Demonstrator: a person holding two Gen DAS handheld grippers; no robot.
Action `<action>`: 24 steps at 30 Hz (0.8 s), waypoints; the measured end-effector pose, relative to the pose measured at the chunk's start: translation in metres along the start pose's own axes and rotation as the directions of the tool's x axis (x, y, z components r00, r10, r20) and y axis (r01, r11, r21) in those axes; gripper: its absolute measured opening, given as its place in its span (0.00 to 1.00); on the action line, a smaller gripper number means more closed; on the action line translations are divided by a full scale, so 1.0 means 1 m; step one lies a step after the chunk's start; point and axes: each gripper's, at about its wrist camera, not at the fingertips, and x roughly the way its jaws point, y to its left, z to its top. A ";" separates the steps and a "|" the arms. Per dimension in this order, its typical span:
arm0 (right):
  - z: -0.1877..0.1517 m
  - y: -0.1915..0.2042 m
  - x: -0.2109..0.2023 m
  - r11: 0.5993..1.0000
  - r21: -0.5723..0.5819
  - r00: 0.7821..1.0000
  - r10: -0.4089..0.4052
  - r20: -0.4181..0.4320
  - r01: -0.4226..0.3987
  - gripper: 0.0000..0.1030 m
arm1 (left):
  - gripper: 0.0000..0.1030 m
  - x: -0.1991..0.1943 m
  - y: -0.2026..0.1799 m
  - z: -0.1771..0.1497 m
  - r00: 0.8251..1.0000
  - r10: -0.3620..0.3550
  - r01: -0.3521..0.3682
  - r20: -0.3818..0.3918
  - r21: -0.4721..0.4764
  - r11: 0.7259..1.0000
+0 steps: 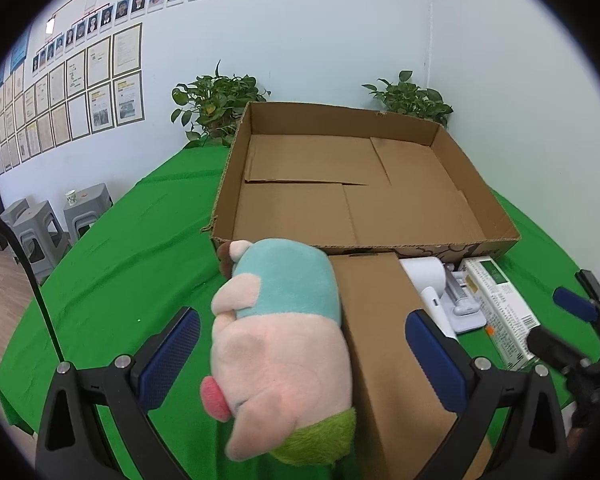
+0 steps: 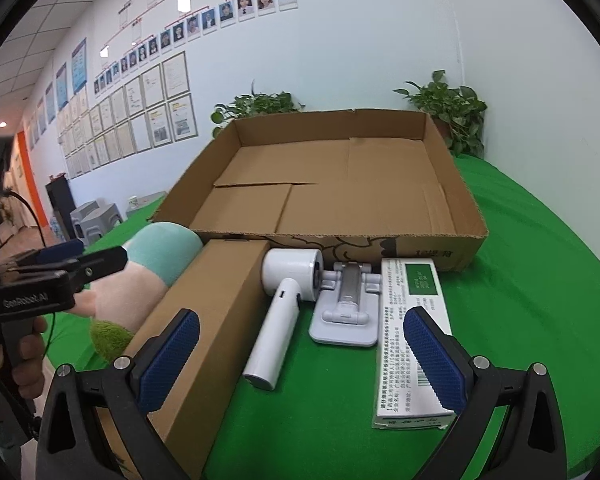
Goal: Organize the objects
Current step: 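Grasp the pink-and-teal plush toy with the right gripper and lift it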
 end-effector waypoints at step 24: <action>0.050 0.108 0.064 0.923 -0.012 0.906 0.375 -0.197 -0.385 1.00 | 0.66 0.016 0.049 -0.036 0.980 -0.148 0.147 -0.130 -0.018 0.989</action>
